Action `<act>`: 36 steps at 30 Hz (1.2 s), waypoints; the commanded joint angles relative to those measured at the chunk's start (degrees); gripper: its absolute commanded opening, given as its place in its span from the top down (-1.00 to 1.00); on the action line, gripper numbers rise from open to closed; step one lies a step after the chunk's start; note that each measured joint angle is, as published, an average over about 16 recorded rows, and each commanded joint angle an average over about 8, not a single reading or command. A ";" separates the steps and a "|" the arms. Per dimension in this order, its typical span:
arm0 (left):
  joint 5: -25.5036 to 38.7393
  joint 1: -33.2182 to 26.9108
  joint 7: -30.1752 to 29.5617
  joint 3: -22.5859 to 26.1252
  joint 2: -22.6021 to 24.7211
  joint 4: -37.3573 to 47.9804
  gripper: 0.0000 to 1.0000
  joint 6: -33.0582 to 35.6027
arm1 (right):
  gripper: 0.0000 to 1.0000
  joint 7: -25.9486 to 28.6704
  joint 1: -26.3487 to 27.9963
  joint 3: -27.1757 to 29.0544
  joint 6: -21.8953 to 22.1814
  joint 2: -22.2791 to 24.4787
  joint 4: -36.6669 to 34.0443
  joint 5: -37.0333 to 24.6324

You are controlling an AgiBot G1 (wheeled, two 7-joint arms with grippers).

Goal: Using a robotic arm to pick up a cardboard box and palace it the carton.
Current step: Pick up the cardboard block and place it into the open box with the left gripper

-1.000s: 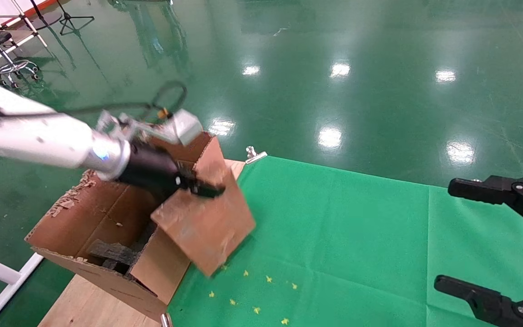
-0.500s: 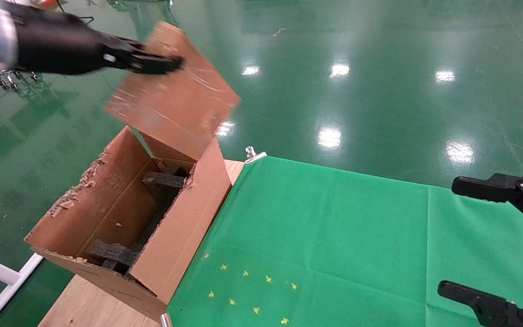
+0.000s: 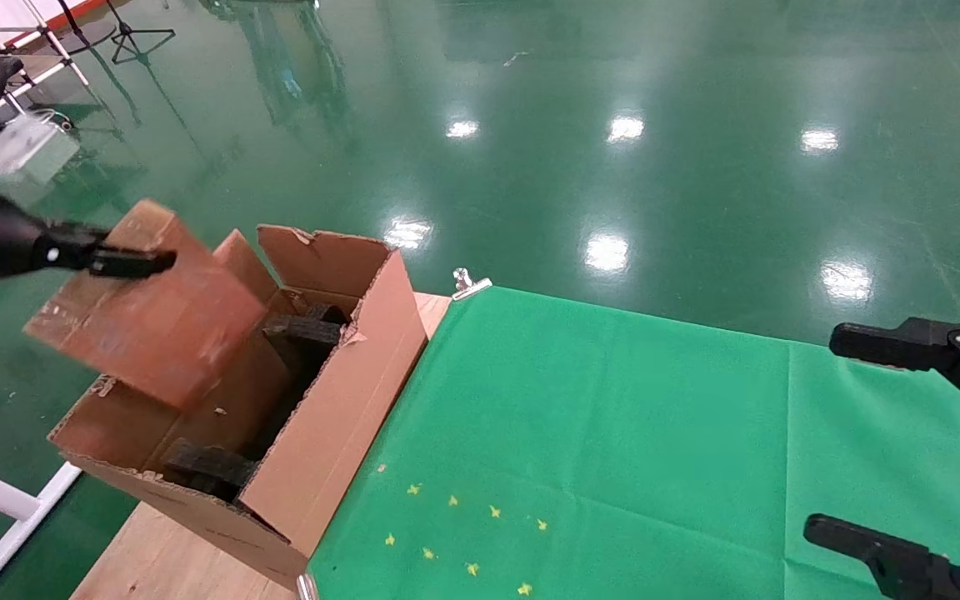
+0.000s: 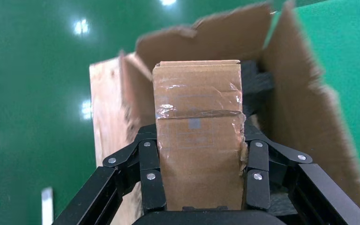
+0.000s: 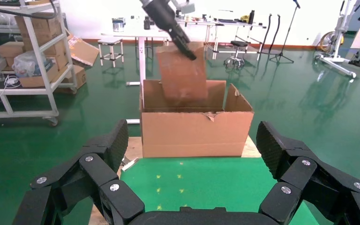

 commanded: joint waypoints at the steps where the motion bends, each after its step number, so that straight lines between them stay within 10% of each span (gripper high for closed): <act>1: -0.42 1.40 2.61 -0.12 -0.75 3.34 1.00 -1.63 | -1.00 0.00 0.00 0.00 0.00 0.00 0.00 0.00; 26: 4.99 5.66 16.32 3.03 12.56 36.64 0.97 -17.64 | -1.00 -0.01 0.01 -0.03 0.01 0.01 0.00 0.02; 34: 4.69 6.65 18.30 3.00 14.41 40.96 -0.84 -19.39 | -1.00 -0.02 -0.01 -0.03 0.02 0.01 -0.01 0.03; 36: 4.60 6.71 18.40 2.96 14.56 41.36 -1.00 -19.63 | -1.00 -0.02 -0.01 -0.03 0.02 0.02 -0.01 0.03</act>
